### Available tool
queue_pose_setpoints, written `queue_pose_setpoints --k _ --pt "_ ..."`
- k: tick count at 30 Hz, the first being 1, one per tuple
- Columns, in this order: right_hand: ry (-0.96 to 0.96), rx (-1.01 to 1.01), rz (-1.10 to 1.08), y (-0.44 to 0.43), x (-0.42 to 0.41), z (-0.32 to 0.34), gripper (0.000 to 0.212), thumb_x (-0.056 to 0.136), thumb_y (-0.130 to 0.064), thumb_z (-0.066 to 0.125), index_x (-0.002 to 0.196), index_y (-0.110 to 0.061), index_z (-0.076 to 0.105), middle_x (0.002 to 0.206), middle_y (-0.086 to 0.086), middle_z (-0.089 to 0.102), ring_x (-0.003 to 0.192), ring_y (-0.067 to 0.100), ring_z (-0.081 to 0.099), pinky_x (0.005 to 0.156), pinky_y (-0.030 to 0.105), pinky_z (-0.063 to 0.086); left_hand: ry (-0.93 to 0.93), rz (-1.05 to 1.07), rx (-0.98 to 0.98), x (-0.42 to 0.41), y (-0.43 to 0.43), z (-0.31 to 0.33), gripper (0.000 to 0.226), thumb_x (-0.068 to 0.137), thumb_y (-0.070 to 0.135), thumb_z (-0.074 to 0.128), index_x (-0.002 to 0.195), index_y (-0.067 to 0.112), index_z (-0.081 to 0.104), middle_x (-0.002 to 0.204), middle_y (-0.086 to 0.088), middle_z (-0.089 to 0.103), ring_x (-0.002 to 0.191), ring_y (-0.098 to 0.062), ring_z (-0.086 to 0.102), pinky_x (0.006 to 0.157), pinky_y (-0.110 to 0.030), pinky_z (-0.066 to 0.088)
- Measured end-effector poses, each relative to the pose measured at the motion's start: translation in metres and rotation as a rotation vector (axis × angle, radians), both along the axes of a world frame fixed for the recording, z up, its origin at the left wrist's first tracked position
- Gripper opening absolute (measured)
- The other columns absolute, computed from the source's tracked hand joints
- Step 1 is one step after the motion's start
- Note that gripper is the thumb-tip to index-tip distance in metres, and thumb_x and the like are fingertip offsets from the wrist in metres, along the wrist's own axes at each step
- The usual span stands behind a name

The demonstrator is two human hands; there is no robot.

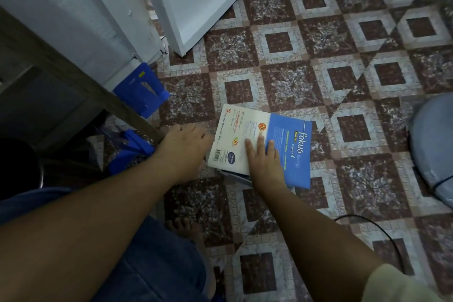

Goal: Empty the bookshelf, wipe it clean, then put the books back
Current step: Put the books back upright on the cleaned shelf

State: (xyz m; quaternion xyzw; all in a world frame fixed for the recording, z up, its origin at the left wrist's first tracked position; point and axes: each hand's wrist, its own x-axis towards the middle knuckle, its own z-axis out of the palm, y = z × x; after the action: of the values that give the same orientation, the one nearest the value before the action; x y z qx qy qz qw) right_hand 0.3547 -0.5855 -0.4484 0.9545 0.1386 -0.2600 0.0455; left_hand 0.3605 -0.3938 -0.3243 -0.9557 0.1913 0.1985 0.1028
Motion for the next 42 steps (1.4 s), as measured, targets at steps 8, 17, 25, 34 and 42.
queue_pose_setpoints --k 8,17,25,34,42 --pt "-0.197 0.070 -0.086 0.002 0.016 0.066 0.021 0.089 -0.009 0.050 0.109 -0.014 0.054 0.105 0.006 0.063 0.099 0.028 0.059 0.089 0.039 0.044 0.103 0.152 -0.184 -0.004 -0.002 0.021 0.054 0.094 0.032 0.053 0.142 0.023 0.032 0.134 0.000 0.041 0.120 -0.019 0.041 0.097 -0.037 0.044" --pt "-0.176 0.015 -0.004 0.031 0.022 0.225 0.008 0.091 -0.025 0.059 0.095 -0.018 0.056 0.075 -0.003 0.048 0.068 0.019 0.048 0.065 0.031 0.037 -0.037 0.264 -0.263 -0.010 -0.009 0.102 0.065 0.083 0.037 0.069 0.139 0.024 0.037 0.131 0.000 0.051 0.113 -0.021 0.053 0.085 -0.036 0.049" --pt "-0.222 0.065 0.208 0.086 -0.040 0.359 0.018 0.089 -0.037 0.059 0.093 -0.022 0.048 0.076 -0.002 0.042 0.075 0.021 0.048 0.066 0.031 0.038 -0.058 0.254 -0.186 -0.064 0.041 0.211 0.033 0.076 0.051 0.073 0.098 0.028 0.061 0.092 0.007 0.060 0.079 -0.014 0.056 0.066 -0.030 0.047" --pt "-0.428 0.281 0.450 0.192 -0.111 0.449 0.026 0.085 -0.036 0.059 0.109 -0.028 0.061 0.078 -0.004 0.046 0.070 0.023 0.045 0.063 0.032 0.033 -0.376 0.477 -0.067 -0.177 0.164 0.319 0.025 0.079 0.051 0.067 0.097 0.033 0.066 0.086 0.006 0.065 0.083 -0.016 0.063 0.068 -0.031 0.050" --pt "-0.539 0.355 0.748 0.343 -0.136 0.462 0.027 0.095 -0.020 0.050 0.119 -0.030 0.060 0.110 0.000 0.062 0.095 0.023 0.060 0.067 0.035 0.034 -0.585 0.945 0.023 -0.315 0.295 0.333 0.021 0.082 0.051 0.064 0.099 0.038 0.065 0.082 0.006 0.066 0.080 -0.021 0.063 0.063 -0.030 0.046"
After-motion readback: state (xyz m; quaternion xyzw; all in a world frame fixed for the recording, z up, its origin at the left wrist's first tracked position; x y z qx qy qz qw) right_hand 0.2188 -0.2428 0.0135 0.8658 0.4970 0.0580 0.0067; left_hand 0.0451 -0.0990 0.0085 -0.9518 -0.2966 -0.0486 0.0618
